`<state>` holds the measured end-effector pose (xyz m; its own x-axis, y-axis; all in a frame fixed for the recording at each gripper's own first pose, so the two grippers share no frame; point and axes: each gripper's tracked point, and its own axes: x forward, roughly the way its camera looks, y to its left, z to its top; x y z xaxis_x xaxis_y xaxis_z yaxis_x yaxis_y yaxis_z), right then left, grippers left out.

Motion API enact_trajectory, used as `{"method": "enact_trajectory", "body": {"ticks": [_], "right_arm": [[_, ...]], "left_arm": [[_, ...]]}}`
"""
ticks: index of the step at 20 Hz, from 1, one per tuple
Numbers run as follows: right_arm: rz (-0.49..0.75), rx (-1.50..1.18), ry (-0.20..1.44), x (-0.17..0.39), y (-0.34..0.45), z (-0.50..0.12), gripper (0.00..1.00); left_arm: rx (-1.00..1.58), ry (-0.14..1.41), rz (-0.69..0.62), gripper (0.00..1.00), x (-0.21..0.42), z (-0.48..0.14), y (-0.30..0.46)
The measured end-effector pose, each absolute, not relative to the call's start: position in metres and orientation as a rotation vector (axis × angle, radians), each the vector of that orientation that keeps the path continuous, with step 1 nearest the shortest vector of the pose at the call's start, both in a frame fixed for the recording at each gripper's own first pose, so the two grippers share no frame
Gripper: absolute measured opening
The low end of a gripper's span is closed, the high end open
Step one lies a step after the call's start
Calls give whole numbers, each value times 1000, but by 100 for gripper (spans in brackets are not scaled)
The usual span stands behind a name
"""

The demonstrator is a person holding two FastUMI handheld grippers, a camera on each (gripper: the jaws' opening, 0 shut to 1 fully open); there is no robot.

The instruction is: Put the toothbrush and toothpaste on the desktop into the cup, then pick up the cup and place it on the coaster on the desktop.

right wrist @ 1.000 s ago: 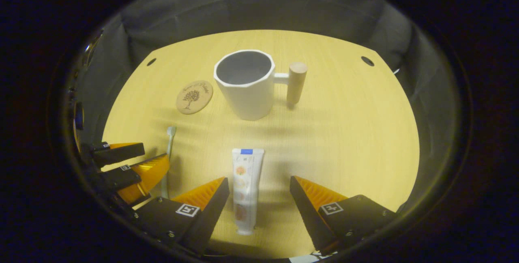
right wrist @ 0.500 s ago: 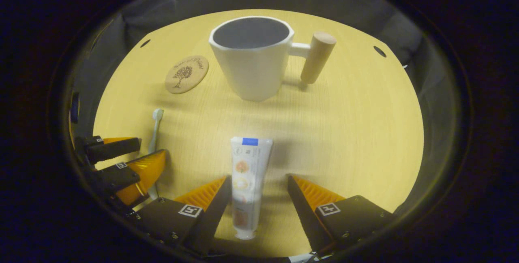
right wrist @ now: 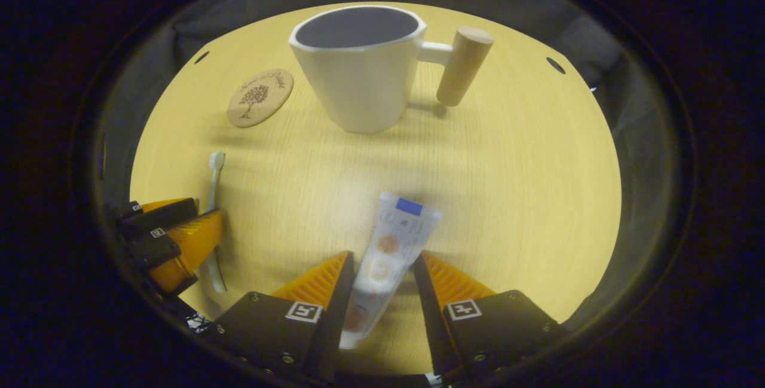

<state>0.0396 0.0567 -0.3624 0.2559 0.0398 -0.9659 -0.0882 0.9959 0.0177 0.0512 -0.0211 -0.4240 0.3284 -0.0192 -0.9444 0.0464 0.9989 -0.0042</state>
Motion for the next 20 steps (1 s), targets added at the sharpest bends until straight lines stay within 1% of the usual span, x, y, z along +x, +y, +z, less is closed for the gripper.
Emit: {"method": "enact_trajectory", "body": {"ticks": [1, 3, 4, 5, 6, 8, 9, 10, 16, 20], "right_arm": [[77, -39, 1311, 40, 56, -363, 48], [78, -32, 1317, 39, 56, -360, 39], [73, -29, 1314, 40, 54, -361, 38], [67, -9, 1312, 41, 56, -363, 33], [68, 6, 1313, 39, 57, -359, 32], [66, 41, 1294, 43, 55, -360, 32], [63, 67, 1292, 43, 55, -357, 23], [64, 87, 1297, 42, 55, -357, 19], [65, 151, 1282, 40, 53, -355, 18], [63, 206, 1224, 43, 48, -331, 19]], "left_arm": [[32, 1232, -51, 72, 52, -423, -22], [31, 1232, -43, 33, 53, -425, -23], [35, 1238, -44, 33, 53, -425, -23], [35, 1225, -49, 33, 59, -421, -24], [31, 1235, -42, 16, 53, -424, -24], [33, 1232, -48, 14, 54, -424, -23], [26, 1223, -44, 14, 56, -420, -24], [20, 1221, -40, 8, 55, -424, -24], [13, 1212, -52, 8, 54, -423, -25], [-4, 1187, -49, 8, 53, -417, -24]]}}
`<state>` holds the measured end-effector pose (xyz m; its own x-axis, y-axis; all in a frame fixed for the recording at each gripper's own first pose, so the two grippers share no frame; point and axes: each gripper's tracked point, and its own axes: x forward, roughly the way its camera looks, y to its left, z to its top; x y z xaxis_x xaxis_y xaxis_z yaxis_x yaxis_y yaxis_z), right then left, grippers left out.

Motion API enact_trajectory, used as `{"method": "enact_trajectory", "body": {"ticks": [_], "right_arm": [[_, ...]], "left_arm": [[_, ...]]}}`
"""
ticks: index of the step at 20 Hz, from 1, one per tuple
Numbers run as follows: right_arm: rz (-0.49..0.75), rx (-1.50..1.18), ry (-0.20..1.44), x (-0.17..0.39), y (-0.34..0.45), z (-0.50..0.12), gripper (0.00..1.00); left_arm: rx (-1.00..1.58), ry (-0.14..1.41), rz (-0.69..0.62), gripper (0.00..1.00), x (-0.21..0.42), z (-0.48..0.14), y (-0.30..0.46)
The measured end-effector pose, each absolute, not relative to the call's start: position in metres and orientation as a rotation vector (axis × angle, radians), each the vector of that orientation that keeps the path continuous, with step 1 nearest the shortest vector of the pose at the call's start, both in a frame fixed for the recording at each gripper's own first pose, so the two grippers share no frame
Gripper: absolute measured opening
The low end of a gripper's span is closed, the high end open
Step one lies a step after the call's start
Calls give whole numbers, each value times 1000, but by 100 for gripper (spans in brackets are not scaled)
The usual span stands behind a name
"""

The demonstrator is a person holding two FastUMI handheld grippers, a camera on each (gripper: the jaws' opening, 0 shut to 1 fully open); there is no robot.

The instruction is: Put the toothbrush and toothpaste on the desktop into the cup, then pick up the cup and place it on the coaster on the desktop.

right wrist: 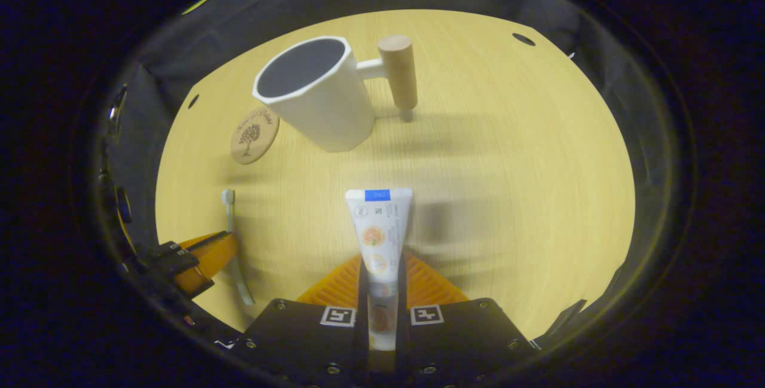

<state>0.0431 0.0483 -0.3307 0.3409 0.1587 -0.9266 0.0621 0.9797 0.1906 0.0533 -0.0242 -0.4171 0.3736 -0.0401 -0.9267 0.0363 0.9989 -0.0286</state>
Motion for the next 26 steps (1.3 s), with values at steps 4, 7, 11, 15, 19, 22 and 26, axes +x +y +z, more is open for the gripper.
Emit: {"method": "enact_trajectory", "body": {"ticks": [4, 7, 11, 15, 19, 22, 26], "right_arm": [[61, 261, 1141, 49, 43, -299, 19], [66, 297, 1090, 57, 40, -275, 19], [81, 320, 1028, 69, 41, -251, 18], [102, 349, 964, 86, 45, -228, 19], [117, 361, 899, 114, 47, -211, 18], [128, 376, 847, 136, 53, -196, 18], [137, 401, 806, 163, 57, -183, 18]], "left_arm": [[19, 1127, -66, 8, 59, -402, -25], [34, 1099, -75, 8, 61, -392, -26], [54, 1063, -85, 8, 64, -381, -25], [61, 1047, -90, 8, 64, -373, -23], [62, 1043, -93, 8, 63, -371, -19], [65, 1045, -93, 8, 63, -373, -18], [61, 1059, -89, 8, 59, -375, -12]]}}
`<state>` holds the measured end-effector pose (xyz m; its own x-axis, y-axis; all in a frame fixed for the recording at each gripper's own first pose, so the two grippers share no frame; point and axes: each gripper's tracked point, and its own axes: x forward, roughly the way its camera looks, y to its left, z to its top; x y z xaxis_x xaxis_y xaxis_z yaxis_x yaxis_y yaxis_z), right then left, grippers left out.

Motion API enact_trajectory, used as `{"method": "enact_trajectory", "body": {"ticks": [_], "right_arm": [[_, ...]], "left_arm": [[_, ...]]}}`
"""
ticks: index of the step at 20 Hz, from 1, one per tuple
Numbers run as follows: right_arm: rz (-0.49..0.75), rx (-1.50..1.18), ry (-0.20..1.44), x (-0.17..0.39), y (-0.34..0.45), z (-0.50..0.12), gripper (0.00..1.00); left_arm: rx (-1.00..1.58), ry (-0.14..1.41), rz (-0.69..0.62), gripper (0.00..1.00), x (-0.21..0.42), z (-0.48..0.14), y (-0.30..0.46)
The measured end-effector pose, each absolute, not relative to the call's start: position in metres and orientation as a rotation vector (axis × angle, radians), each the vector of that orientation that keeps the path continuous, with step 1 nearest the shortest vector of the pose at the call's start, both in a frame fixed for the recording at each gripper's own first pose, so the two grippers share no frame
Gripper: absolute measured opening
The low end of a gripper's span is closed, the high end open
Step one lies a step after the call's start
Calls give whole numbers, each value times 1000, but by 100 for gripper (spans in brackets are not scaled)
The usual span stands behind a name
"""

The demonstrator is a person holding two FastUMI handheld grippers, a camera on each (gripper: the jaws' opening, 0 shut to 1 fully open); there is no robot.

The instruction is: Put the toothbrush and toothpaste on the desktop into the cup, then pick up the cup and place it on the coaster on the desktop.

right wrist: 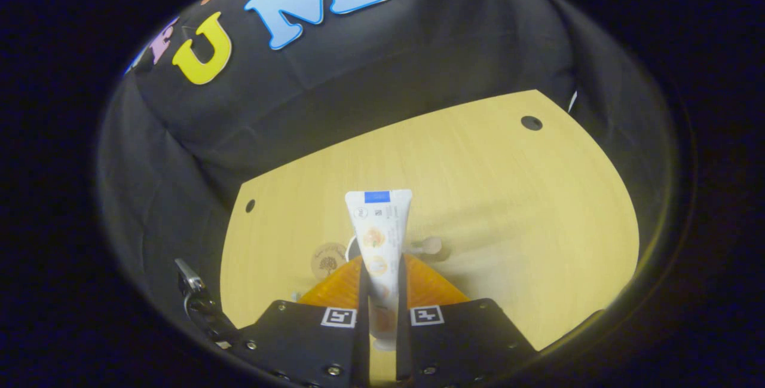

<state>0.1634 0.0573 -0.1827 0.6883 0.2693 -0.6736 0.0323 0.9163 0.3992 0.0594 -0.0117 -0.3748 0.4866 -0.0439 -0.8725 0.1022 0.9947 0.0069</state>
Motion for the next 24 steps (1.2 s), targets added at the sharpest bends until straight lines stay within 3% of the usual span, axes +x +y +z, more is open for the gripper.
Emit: {"method": "enact_trajectory", "body": {"ticks": [15, 21, 24], "right_arm": [[138, 427, 595, 254, 65, -180, 18], [135, 279, 512, 254, 74, -194, 18], [138, 282, 551, 245, 80, -215, 18]], "left_arm": [[56, 1107, -34, 8, 46, -383, 19], [57, 1110, 0, 8, 24, -367, 31], [56, 1105, 10, 8, 12, -347, 47]]}}
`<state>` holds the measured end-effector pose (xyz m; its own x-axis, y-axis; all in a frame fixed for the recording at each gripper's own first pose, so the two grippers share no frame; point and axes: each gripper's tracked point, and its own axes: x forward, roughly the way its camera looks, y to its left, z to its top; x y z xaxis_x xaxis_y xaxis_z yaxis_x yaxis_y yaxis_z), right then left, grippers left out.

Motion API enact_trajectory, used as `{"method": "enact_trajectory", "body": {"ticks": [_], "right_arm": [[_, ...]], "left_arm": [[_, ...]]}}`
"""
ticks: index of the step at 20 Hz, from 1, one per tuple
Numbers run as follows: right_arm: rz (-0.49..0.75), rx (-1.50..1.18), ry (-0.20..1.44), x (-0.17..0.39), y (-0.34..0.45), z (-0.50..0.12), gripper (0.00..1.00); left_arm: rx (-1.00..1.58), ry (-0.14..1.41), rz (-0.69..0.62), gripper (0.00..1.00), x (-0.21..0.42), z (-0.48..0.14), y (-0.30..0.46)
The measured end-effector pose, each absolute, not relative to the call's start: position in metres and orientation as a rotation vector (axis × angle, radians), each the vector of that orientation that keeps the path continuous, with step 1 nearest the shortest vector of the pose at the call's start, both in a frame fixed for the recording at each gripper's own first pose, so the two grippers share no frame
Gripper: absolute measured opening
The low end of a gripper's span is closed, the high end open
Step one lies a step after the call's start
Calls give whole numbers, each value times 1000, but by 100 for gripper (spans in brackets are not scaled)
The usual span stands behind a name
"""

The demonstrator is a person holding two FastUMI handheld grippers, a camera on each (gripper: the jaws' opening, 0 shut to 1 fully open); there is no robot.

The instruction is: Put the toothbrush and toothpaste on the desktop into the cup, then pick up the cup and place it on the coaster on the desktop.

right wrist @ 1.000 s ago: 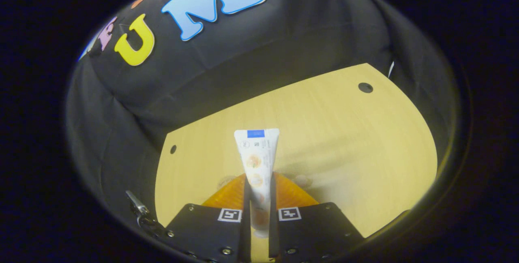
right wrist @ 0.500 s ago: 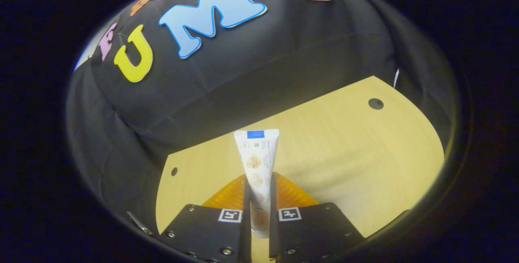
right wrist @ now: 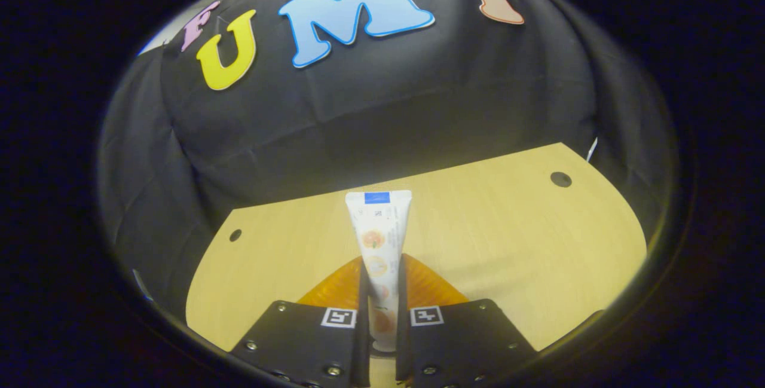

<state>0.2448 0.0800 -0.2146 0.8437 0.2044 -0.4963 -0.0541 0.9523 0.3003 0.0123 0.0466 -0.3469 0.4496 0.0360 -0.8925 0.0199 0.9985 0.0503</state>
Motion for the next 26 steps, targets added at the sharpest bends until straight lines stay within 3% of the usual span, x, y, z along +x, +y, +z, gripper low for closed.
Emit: {"method": "enact_trajectory", "body": {"ticks": [8, 9, 10, 12, 16, 18, 19, 20, 21, 26], "right_arm": [[124, 231, 500, 235, 77, -210, 21], [126, 219, 497, 232, 77, -210, 29], [131, 208, 497, 230, 79, -210, 26], [141, 185, 504, 221, 80, -212, 30], [155, 164, 544, 206, 81, -218, 45], [162, 154, 537, 202, 83, -215, 44], [164, 151, 533, 200, 83, -212, 64], [166, 146, 529, 197, 81, -210, 71], [160, 139, 523, 194, 78, -207, 87], [147, 157, 465, 179, 63, -178, 91]], "left_arm": [[57, 1082, 15, 8, 11, -336, 68], [58, 1080, 14, 8, 13, -334, 70], [58, 1077, 14, 8, 15, -331, 73], [58, 1071, 11, 8, 18, -317, 75], [60, 1039, -1, 8, 23, -290, 72], [68, 1005, -12, 8, 27, -284, 65], [73, 985, -19, 8, 30, -278, 64], [81, 966, -26, 8, 32, -273, 62], [88, 951, -31, 8, 35, -270, 61], [101, 847, -57, 8, 47, -245, 48]]}}
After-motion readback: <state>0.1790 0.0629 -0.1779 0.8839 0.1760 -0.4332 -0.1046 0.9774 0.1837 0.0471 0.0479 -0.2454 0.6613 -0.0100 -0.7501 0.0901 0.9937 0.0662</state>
